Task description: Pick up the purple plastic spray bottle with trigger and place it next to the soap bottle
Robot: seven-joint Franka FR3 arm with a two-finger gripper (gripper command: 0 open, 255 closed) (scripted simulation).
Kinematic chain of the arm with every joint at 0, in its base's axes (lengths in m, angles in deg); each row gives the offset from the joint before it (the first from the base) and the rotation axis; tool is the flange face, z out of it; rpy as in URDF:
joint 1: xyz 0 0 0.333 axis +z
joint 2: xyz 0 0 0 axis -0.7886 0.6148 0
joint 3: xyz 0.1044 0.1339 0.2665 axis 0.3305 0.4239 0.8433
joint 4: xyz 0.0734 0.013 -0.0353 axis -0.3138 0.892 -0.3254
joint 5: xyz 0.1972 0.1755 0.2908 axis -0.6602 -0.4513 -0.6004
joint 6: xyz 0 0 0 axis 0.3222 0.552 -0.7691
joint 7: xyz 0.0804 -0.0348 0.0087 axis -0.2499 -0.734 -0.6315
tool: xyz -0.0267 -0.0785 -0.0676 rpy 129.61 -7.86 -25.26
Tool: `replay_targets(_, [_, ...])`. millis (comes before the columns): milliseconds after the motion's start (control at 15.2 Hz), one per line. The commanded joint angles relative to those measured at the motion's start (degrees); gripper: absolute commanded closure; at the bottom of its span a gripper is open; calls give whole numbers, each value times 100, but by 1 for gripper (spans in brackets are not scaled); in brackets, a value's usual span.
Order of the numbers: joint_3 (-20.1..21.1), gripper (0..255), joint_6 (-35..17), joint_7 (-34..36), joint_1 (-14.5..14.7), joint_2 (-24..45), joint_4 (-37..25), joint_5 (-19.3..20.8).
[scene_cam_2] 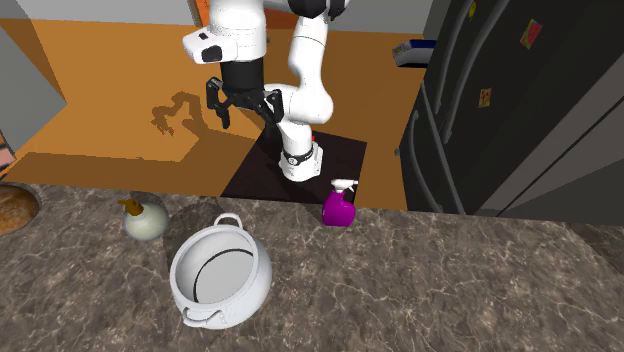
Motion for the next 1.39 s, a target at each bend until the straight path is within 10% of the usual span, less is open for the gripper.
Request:
replay_targets(0, [0,0,0,0,0,0,0,0])
replay_targets(1320, [3650,0,-709,5103,15,-2190,2626,-2404])
